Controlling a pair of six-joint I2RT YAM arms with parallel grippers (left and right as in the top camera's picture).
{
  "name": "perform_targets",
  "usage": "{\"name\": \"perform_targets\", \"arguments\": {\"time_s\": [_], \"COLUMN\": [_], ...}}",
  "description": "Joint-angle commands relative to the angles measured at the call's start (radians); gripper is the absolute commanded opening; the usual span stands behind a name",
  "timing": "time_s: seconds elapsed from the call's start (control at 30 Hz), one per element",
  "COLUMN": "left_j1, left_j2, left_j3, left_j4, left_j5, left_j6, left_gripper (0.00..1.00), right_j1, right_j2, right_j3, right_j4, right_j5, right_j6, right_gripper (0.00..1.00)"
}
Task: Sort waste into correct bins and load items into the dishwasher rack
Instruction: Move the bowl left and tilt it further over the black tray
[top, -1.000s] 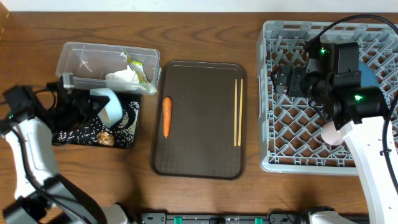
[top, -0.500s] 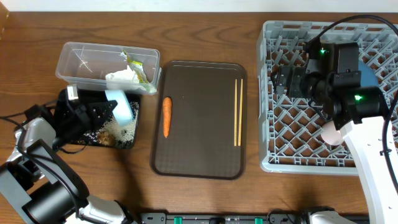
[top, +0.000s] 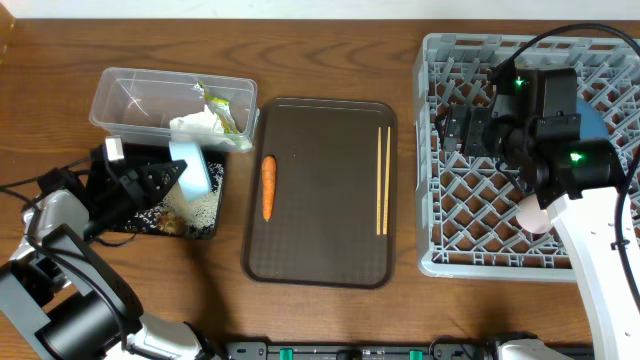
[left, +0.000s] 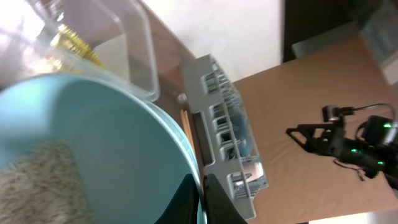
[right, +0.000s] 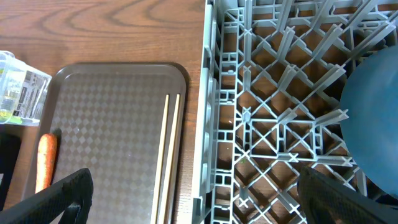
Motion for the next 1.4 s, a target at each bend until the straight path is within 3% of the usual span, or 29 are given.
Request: {"name": "perform_targets", "arguments": {"time_s": [0.0,0.33,0.5,0.63,0.77,0.9,1.1,1.37], "left_j1": [0.005,0.002,-0.011,-0.011,-0.048,-0.103,-0.211,-0.356], "left_j2": [0.003,-0.02,-0.089,-0.101,-0.124,-0.178,-0.272,-0.295], "left_j3": [-0.004,0.045,0.055,0.055,0.055,0.055,0.056,0.056], "left_j4": [-0.008,0.03,0.062,0.079,0.064,0.11,0.134,0.072], "left_j5": [-0.167,-0.283,-0.158,-0.284,-0.562,-0.65,-0.842,-1.268], "left_j6": [-0.055,-0.237,-0.265,-0.375,-0.43,-0.472,-0.489,-0.493], "left_gripper": [0.06,0.06,0.06,0.06,0.06,0.06,0.06,0.06], "right_j1": [0.0,0.0,0.0,0.0,0.0,0.0,0.0,0.0], "right_j2": [-0.001,-0.001,-0.001,-0.001,-0.001,-0.001,-0.001,-0.001], "right_j3": [0.001,0.001,0.001,0.001,0.001,0.001,0.001,0.001], "right_j4": [-0.001,0.016,0.015,0.014,0.011,0.022,0.028,0.024], "right_j5": [0.01,0.01,0.01,0.01,0.01,0.01,0.01,0.01], "right_j6": [-0.01,-0.01,-0.01,-0.01,-0.01,-0.01,-0.01,-0.01], "right_gripper": [0.97,0.98,0.98,0.98,0.98,0.98,0.98,0.98]}}
